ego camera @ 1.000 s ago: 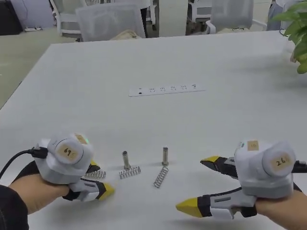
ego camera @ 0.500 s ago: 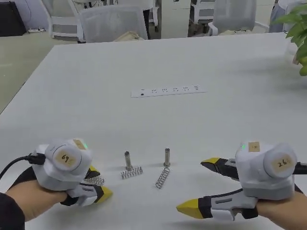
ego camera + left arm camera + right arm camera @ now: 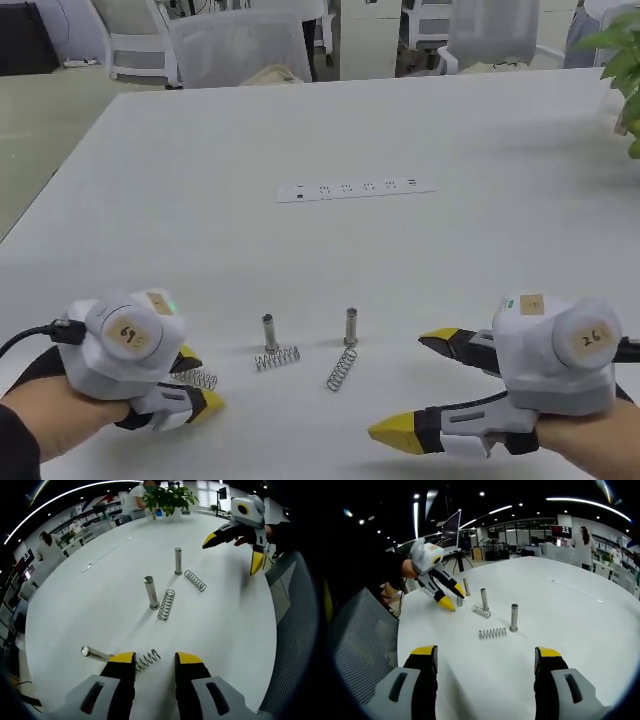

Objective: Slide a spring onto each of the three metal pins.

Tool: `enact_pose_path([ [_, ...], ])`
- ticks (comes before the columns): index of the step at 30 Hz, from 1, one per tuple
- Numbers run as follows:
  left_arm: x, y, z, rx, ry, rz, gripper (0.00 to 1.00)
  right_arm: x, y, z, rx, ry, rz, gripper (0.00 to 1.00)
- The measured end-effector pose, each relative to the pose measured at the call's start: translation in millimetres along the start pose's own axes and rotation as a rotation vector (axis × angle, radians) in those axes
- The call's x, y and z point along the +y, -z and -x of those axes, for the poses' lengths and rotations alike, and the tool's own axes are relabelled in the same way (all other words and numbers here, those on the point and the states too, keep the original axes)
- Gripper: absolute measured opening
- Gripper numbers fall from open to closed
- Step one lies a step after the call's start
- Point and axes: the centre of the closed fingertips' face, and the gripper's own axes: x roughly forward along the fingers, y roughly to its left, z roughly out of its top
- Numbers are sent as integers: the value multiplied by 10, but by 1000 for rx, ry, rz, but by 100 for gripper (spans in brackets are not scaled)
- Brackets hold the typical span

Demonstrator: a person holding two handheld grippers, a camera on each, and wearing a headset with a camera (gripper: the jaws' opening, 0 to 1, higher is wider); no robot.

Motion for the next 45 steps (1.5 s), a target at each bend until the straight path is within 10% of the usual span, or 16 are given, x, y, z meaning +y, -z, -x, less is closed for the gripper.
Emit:
enact_pose_path([
  [18,-9,59,28,1,-11,30,8,26,-2,-4,4,-7,6,78],
  [45,72,312,215,18,-29,51,17,39,1,-23,14,-11,16,78],
])
